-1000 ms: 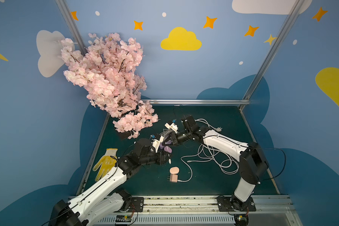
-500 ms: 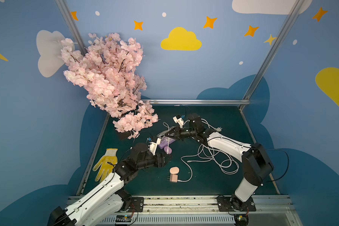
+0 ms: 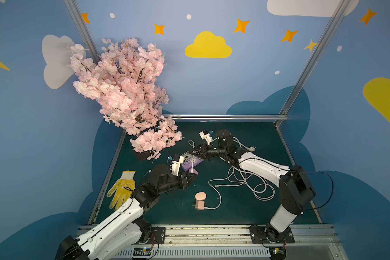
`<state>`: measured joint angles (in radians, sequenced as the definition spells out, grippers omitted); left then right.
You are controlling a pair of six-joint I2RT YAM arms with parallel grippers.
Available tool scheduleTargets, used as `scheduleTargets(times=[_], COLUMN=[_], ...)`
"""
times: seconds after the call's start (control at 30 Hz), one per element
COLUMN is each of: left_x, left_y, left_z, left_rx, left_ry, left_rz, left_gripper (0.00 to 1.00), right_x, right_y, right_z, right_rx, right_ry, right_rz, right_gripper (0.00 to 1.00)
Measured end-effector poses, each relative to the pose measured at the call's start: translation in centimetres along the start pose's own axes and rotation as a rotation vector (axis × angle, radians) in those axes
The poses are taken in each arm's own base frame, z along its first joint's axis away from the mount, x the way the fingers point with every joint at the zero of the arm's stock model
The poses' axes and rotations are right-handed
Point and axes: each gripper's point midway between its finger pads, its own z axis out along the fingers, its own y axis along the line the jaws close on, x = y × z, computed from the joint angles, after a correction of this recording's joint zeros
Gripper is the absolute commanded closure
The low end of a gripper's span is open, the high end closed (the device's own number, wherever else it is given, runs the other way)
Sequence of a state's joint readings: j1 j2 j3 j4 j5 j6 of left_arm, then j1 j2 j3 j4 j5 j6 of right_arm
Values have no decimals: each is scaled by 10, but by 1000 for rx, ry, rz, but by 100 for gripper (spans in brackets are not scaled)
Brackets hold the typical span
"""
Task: Charge the bluetooth headset
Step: Pick up the charging cable from the center of the board.
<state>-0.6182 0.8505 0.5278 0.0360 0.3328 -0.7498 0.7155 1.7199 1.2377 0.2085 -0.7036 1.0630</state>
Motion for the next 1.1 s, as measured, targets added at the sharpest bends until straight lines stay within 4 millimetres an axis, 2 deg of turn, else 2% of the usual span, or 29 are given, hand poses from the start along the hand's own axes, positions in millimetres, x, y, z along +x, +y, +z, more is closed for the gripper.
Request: scheduleTargets(times=[0.13, 0.37, 0.5, 0.57, 0.63, 0.77, 0.9, 1.0, 1.1], left_x=[-1, -3, -12, -21, -29, -32, -16, -5, 2], left_y=[1, 2, -2, -6, -11, -14, -8, -10, -15], left_z=[0, -4, -11, -18, -24, -30, -27, -23, -21], left_rx=[-8, -41, -61, -72, -70, -54, -36, -11, 23], left_ry=[-8, 0, 15, 13, 15, 57, 160, 248, 324], left_rz=[-5, 12, 48, 72, 96, 119, 99, 82, 71], left_gripper=[97, 97, 97, 97, 97, 97, 97, 97, 97], right_x=[-1, 1, 4, 11, 18, 33, 46, 55, 64], right_y=[1, 2, 6, 8, 9, 15, 27, 52, 81], right_z=[0, -6, -13, -16, -19, -30, -53, -73, -88], right_rx=[-6, -5, -2, 0, -1, -7, -12, -63, -150], right_ry=[-7, -13, -2, 23, 52, 114, 148, 143, 126], right_rz=[-1, -20, -82, -117, -158, -249, -390, -572, -792], right_gripper=[100, 100, 65, 55, 53, 53, 58, 66, 81])
